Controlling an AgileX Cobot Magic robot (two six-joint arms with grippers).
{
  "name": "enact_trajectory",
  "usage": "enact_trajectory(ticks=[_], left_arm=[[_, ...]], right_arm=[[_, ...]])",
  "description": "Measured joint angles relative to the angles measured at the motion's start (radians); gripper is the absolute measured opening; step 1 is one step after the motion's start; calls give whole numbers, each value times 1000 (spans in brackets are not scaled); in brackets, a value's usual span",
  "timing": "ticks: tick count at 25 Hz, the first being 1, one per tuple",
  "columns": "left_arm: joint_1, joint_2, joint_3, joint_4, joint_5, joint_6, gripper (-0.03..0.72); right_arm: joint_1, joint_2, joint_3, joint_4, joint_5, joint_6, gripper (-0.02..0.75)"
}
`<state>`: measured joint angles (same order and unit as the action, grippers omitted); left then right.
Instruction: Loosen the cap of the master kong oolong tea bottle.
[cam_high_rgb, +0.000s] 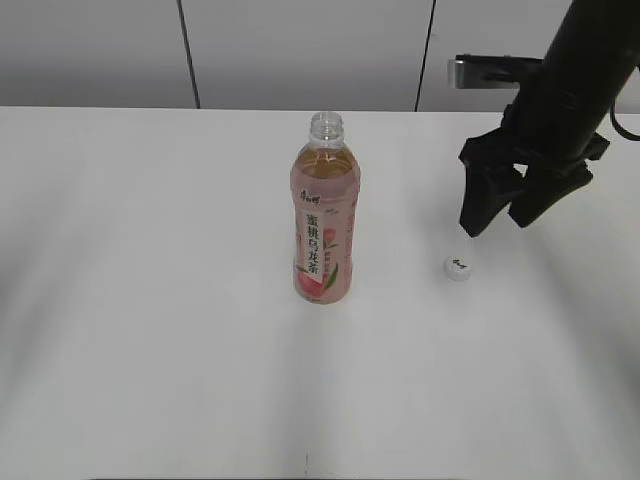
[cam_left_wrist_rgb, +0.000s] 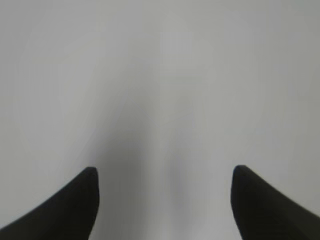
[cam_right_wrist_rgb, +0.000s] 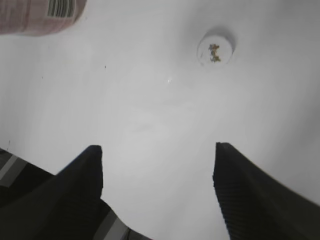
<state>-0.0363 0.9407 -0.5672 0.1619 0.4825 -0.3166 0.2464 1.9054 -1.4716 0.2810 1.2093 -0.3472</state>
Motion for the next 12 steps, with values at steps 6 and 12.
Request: enact_trajectory(ticks=[6, 12], left_arm=[[1, -227, -29, -9, 180, 12, 490], [0, -379, -29, -33, 423, 73, 486]], right_arm=[[0, -167, 212, 0, -100, 28, 514], [0, -320, 287, 0, -116, 33, 514]])
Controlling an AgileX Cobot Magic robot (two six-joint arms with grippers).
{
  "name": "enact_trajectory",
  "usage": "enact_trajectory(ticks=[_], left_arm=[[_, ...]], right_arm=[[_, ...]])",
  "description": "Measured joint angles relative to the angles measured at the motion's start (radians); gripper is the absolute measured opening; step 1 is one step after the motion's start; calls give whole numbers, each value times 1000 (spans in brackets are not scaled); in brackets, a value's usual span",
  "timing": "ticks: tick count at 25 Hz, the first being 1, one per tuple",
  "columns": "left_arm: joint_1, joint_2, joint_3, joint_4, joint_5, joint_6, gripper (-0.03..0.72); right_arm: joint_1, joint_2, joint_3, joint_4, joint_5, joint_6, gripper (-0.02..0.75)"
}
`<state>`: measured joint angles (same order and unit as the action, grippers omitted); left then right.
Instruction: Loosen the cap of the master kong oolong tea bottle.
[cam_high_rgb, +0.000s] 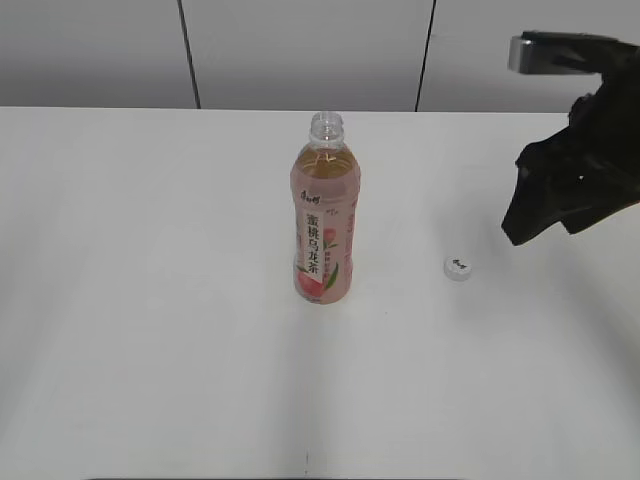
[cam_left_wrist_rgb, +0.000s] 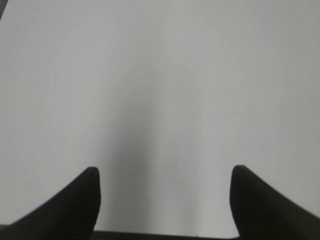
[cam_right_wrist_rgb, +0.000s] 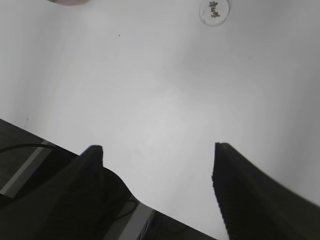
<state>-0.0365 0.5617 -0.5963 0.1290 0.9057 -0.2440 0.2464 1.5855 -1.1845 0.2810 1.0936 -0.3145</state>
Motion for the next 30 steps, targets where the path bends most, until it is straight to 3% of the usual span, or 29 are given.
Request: enact_trajectory(ticks=[4, 10, 24, 30], left_arm=[[0, -91, 0, -21, 106, 24, 486], [0, -246, 26, -52, 124, 93, 483], [-45, -488, 32, -48, 119, 131, 420], [-51, -567, 32, -48, 121, 132, 412]], right_arm=[[0, -116, 3, -1, 35, 5, 514], [0, -302, 53, -32, 89, 52, 514], [0, -941, 485, -218, 123, 139, 462], [0, -1237, 602, -234, 62, 150, 460]])
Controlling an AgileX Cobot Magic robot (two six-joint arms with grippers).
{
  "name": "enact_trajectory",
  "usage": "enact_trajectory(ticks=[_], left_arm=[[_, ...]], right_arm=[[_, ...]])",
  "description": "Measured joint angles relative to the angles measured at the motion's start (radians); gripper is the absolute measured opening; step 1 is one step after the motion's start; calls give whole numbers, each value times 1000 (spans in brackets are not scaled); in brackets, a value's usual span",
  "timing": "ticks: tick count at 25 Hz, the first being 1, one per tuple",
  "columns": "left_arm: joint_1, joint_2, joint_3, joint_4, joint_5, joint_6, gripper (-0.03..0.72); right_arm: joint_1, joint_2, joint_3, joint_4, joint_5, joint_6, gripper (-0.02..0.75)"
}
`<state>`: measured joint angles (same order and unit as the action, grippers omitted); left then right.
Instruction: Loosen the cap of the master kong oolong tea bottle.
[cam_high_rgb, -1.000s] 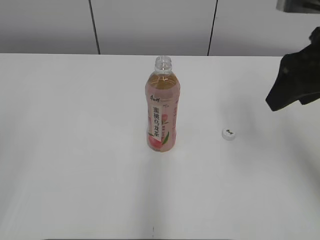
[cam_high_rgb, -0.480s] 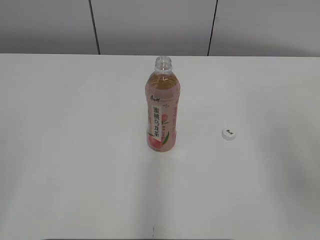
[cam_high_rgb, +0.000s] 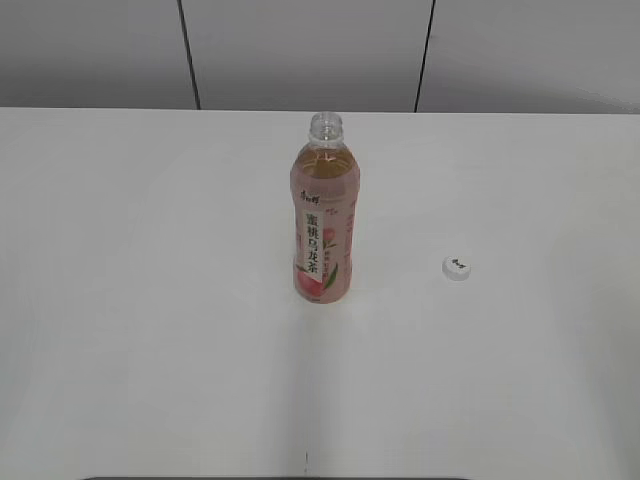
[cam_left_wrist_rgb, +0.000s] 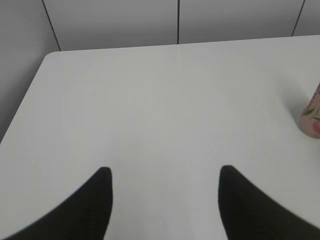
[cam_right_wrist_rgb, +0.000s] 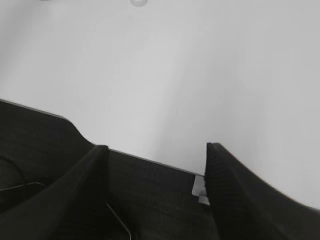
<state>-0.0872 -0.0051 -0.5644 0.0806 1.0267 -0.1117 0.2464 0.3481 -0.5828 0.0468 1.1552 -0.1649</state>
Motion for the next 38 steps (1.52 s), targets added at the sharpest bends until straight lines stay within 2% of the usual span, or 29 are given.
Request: enact_trajectory(ticks=[10, 29, 33, 35, 38], left_arm=[[0, 0, 0, -1, 1, 0, 410], [0, -1, 0, -1, 0, 0, 403], [7, -1, 0, -1, 0, 0, 399], [25, -1, 0, -1, 0, 0, 396], [53, -1, 0, -1, 0, 0, 393]], right_arm=[[0, -345, 69, -41, -43, 25, 459], [-5, -355, 70, -57, -52, 59, 459], [-116, -355, 70, -57, -53, 59, 459], [-195, -355, 70, -57, -55, 59, 459], [-269, -355, 70, -57, -56, 59, 459]])
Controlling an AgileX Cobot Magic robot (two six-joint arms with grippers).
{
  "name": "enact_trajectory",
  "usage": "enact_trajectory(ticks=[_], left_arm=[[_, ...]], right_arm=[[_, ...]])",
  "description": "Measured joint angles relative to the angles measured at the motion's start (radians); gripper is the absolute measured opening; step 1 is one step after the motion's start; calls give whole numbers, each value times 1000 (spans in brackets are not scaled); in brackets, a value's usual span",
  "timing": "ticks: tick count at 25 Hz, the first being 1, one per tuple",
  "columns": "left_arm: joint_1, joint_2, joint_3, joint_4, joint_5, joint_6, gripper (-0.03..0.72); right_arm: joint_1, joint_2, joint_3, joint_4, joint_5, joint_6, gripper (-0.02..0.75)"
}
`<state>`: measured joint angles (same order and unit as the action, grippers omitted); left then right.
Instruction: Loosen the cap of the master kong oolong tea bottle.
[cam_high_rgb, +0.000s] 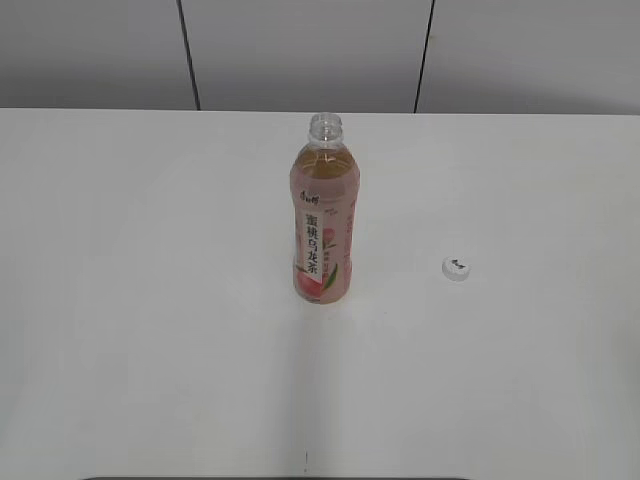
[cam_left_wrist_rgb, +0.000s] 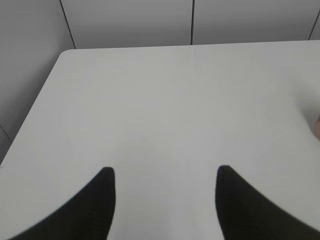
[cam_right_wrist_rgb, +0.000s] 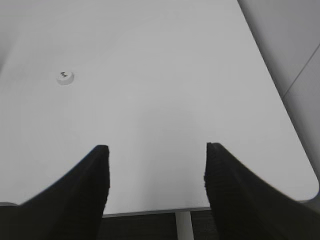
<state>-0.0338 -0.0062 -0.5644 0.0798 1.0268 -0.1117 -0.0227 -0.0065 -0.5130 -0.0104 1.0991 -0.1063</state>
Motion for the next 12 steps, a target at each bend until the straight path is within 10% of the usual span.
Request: enact_trajectory(ticks=[12], left_arm=[[4, 0, 0, 0, -1, 0, 368]], right_arm=[[-20, 0, 0, 0, -2, 0, 459]])
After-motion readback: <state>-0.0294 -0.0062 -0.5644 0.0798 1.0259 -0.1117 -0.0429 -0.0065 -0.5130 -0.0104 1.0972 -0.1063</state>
